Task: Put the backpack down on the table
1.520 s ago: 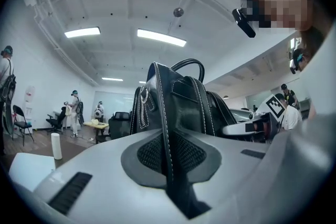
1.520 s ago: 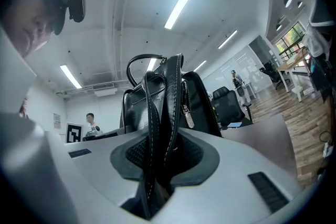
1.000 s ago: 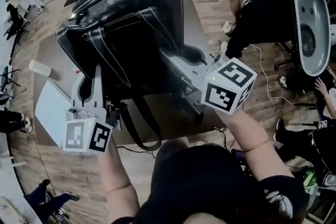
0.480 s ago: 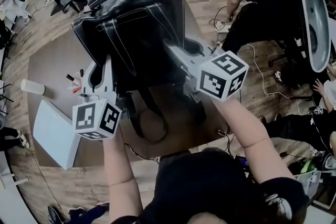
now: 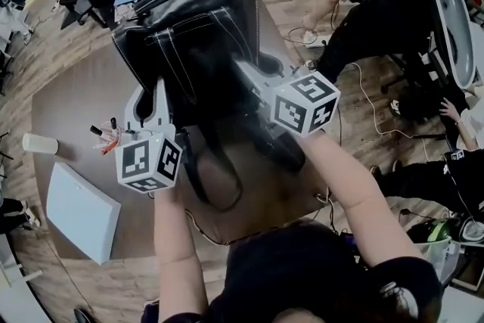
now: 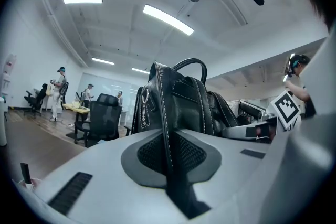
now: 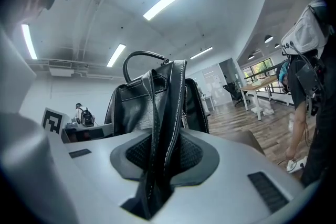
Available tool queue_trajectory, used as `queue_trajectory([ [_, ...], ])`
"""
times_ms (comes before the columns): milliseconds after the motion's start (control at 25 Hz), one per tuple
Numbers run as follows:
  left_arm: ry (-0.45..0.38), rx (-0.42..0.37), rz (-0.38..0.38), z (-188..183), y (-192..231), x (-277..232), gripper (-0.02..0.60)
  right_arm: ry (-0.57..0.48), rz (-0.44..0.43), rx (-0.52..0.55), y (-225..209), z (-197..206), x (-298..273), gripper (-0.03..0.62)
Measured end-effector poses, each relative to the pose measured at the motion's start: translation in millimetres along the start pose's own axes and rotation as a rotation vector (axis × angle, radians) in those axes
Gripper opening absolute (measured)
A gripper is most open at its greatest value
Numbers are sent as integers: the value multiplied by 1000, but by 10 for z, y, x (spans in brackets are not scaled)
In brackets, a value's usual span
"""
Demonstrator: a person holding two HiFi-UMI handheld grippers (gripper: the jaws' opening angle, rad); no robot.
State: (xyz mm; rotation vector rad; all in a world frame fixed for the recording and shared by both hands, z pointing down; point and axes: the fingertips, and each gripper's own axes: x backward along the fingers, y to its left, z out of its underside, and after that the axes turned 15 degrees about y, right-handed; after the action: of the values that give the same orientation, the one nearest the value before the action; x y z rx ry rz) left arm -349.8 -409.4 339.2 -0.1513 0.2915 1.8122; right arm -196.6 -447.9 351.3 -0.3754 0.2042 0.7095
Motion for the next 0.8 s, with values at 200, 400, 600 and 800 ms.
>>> queue_trajectory([
  [200, 0, -9, -10, 124, 135, -218, 55, 2, 23, -2, -162, 83, -240, 104],
  [400, 42, 12, 3, 373, 206, -414, 55, 41, 49, -17, -337, 292, -410, 106],
  [600, 67, -9, 35, 545, 210, -537, 55, 49, 59, -51, -463, 508, -489, 107],
  [800, 100, 46, 85, 611, 283, -596, 75, 59, 27, -94, -514, 545, -520, 121],
])
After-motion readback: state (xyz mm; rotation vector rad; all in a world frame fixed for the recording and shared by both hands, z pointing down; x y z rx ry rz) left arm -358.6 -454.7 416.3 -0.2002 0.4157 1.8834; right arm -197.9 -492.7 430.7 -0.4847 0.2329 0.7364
